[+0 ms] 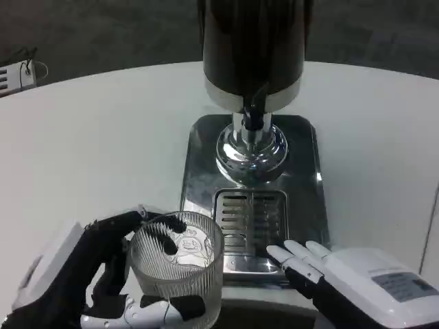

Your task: Grasp the cup under the faucet to collect the drink, then remove the cup.

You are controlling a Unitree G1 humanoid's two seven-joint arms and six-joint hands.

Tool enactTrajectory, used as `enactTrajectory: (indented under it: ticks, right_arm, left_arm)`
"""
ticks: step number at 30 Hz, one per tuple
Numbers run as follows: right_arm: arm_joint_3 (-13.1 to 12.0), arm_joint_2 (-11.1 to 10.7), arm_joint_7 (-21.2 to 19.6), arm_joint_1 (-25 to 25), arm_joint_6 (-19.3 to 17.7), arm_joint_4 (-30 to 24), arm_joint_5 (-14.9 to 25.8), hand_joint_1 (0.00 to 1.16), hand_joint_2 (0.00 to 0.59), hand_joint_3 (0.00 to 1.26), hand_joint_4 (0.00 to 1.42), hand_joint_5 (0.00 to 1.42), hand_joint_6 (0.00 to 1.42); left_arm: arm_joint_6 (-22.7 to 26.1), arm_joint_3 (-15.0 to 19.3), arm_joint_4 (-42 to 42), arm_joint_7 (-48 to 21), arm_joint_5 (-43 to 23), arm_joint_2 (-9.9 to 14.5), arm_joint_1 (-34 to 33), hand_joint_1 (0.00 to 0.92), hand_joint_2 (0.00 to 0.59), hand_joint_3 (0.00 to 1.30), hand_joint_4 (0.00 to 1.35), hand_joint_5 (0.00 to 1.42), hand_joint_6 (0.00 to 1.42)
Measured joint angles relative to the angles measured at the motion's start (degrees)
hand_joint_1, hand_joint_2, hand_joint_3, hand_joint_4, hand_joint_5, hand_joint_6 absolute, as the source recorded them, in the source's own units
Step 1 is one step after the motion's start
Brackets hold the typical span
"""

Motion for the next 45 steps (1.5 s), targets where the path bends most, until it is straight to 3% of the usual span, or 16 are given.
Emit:
enactTrajectory:
  ticks: [13,25,35,45]
  right_arm:
    - [-0.06,0.38,-0.02,-0.07,0.00,-0.01,-0.92,0.57,0.434,0.05,0.00,0.00,0.00]
    - [-0.73,2.45,-1.09,1.17,-1.70,-0.05,-0.90,0.57,0.434,0.05,0.00,0.00,0.00]
    - [-3.53,3.70,-1.43,2.33,-4.52,-0.07,1.01,0.57,0.434,0.05,0.00,0.00,0.00]
    - [-6.34,5.13,-1.42,3.66,-8.13,-0.08,3.80,0.57,0.434,0.05,0.00,0.00,0.00]
  left_arm:
    - [-0.16,-1.75,5.57,1.34,2.97,-1.80,-4.48,0.605,0.000,0.99,1.13,1.35,1.42]
    - [-1.76,-3.12,19.84,8.35,9.91,-1.95,-15.70,0.605,0.000,0.99,1.13,1.35,1.42]
    - [-3.13,-7.87,35.35,16.58,16.14,-2.30,-29.23,0.605,0.000,0.99,1.13,1.35,1.42]
    - [-3.23,-12.16,43.92,20.45,18.86,-2.31,-36.79,0.605,0.000,0.99,1.13,1.35,1.42]
